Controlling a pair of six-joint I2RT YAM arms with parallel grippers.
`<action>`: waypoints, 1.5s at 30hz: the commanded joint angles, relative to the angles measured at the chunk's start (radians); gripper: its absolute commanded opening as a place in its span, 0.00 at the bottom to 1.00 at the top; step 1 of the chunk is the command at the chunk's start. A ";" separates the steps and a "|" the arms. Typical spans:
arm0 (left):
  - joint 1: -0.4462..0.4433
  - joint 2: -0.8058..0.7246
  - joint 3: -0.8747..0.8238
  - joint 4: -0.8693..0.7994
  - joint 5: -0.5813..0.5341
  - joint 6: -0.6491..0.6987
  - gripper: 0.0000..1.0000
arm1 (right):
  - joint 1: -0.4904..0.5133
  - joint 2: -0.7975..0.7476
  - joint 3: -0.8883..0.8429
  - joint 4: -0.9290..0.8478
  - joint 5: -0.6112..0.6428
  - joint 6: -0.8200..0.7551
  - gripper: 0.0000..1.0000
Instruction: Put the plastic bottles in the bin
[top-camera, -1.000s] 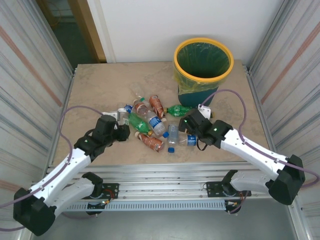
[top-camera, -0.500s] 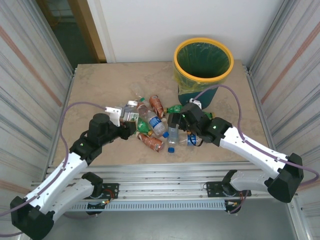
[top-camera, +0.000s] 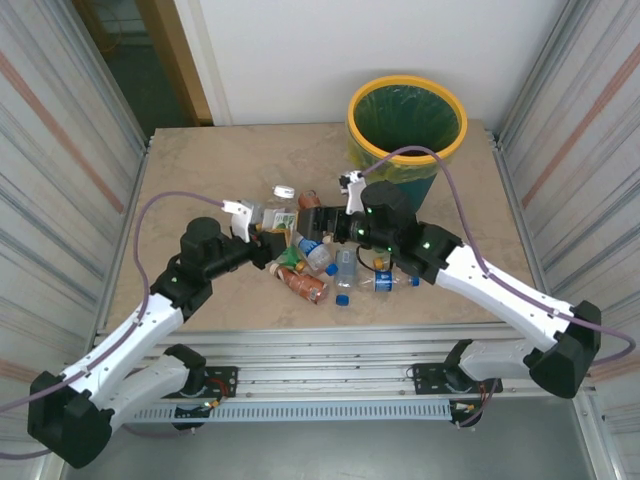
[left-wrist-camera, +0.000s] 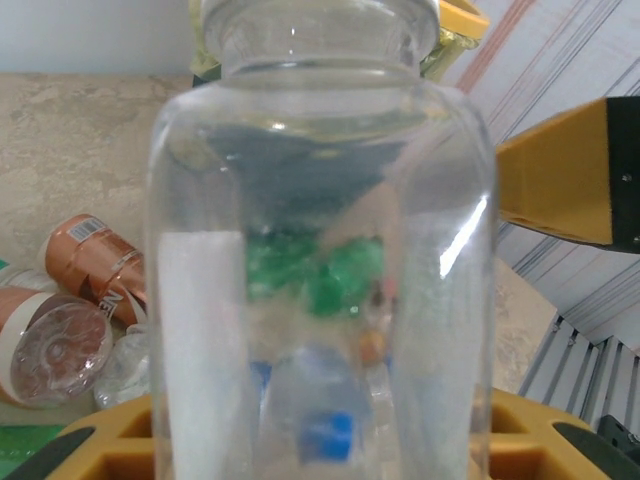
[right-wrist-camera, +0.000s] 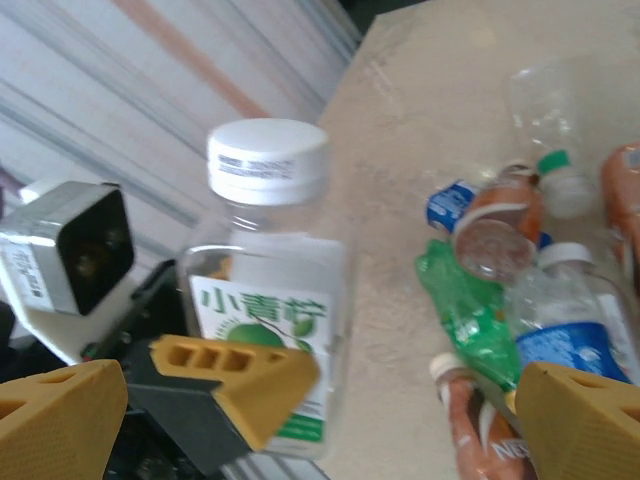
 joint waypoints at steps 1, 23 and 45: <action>-0.003 -0.001 0.041 0.087 0.055 0.000 0.23 | 0.007 0.055 0.070 0.055 -0.063 -0.047 0.98; -0.009 -0.018 0.010 0.114 0.088 0.007 0.24 | 0.063 0.336 0.308 -0.082 -0.013 0.037 0.83; -0.010 -0.055 0.010 0.081 0.087 0.000 0.99 | 0.038 0.326 0.311 -0.140 0.069 -0.007 0.19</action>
